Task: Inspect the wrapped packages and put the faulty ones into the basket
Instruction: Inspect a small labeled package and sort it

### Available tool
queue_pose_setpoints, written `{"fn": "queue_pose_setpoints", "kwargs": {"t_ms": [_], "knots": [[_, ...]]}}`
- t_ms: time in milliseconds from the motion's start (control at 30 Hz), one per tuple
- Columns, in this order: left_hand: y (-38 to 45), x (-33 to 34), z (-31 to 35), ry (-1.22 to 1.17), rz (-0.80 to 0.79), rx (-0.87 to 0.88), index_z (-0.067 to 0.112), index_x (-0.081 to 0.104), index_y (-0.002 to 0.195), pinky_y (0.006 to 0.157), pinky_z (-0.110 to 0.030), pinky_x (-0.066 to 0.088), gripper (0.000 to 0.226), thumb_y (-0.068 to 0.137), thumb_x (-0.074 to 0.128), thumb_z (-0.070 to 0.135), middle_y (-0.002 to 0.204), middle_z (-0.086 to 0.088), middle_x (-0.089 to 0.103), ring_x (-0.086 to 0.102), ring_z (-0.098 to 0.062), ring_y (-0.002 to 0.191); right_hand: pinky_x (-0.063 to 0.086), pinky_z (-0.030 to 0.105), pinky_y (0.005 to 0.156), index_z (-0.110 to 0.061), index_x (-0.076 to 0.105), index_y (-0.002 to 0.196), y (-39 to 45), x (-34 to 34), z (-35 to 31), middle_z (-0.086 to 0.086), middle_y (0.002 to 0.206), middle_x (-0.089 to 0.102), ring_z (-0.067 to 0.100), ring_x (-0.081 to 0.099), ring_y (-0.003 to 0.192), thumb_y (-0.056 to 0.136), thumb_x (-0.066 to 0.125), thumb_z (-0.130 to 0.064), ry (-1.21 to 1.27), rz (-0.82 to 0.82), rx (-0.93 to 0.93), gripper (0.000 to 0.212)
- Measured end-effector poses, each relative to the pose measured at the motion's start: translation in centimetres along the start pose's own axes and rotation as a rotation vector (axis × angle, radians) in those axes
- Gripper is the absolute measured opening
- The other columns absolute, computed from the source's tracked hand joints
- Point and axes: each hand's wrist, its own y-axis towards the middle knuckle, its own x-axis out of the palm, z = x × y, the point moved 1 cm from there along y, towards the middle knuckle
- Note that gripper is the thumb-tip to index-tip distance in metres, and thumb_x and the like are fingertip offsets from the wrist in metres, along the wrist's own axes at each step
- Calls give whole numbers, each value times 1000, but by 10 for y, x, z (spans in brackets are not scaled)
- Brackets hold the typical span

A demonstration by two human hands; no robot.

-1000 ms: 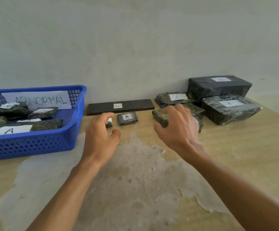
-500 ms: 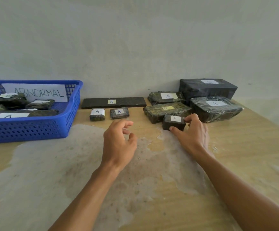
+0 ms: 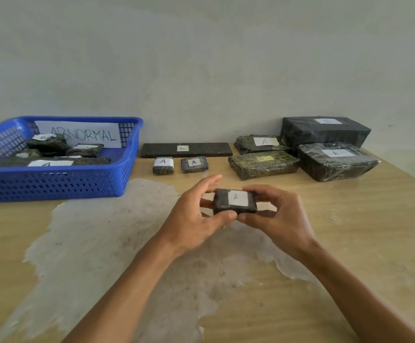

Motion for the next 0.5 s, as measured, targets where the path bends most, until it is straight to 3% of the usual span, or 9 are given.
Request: {"fn": "queue_pose_setpoints", "kwargs": {"t_ms": [100,200,300,400,500], "knots": [[-11,-12,-5,-51,58,-21,25,66,128,91,-34,59,45,85,79,25,116,5,71,68,-14,107,63,36,78,-20,72,116,-6,15,-10,2,105,74,17,72,98,74,87,-3,145,-88,53,48],[-22,-19,-10,-166,97,-71,20,71,118,73,-30,61,31,88,75,17,109,-3,73,72,-19,96,64,44,77,-19,67,122,-10,31,-17,14,111,70,27,75,96,85,77,-6,295,-181,116,40],[-31,-22,-14,-206,133,-94,23,71,115,64,-25,58,27,89,74,17,106,0,75,73,-16,94,64,41,72,-18,66,122,-12,45,-19,16,109,73,27,76,94,91,71,-6,346,-203,127,34],[-35,-20,-18,-284,181,-131,24,69,120,65,-28,59,32,89,74,17,101,1,77,74,-15,92,64,38,67,-18,69,117,-11,53,-17,17,104,74,29,76,92,92,70,-4,359,-182,117,28],[-34,-20,-22,-344,212,-143,20,71,116,65,-22,56,29,89,72,9,94,-2,78,75,-15,88,62,38,63,-18,71,112,-10,58,-12,16,100,75,29,75,88,93,68,-2,398,-145,127,25]]}}
